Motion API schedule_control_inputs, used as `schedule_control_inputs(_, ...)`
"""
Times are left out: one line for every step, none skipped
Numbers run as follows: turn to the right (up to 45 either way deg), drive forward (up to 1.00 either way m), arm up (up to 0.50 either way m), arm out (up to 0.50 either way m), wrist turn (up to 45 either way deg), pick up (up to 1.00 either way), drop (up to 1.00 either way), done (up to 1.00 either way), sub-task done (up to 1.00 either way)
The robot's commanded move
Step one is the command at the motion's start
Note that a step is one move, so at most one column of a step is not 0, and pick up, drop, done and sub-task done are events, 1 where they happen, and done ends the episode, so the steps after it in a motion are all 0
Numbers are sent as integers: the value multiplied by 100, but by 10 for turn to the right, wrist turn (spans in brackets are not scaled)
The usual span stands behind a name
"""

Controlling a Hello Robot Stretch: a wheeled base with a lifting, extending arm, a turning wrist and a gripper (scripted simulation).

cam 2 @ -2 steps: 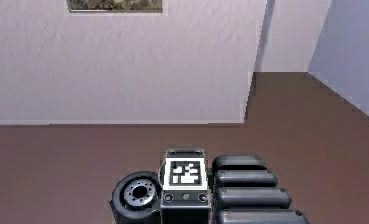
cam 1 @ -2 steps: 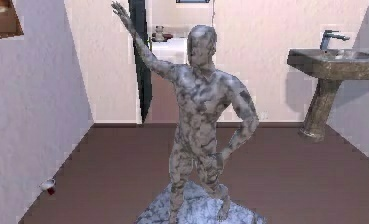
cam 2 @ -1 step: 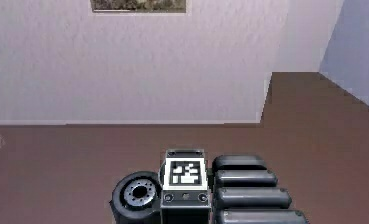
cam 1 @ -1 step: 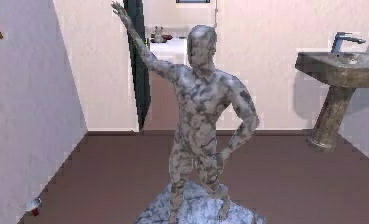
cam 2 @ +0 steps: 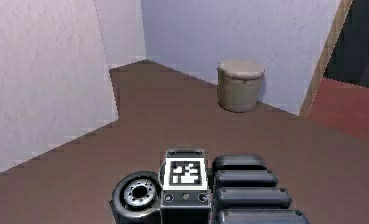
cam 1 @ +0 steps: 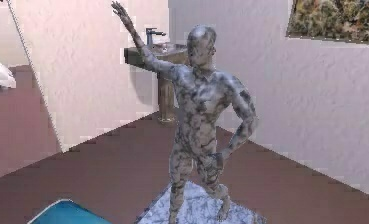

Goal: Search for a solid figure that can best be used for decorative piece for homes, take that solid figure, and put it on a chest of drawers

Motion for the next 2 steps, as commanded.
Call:
schedule_control_inputs(450,0,0,0,0,0,0,0,0)
schedule_control_inputs(0,30,0,0,0,0,0,0,0)
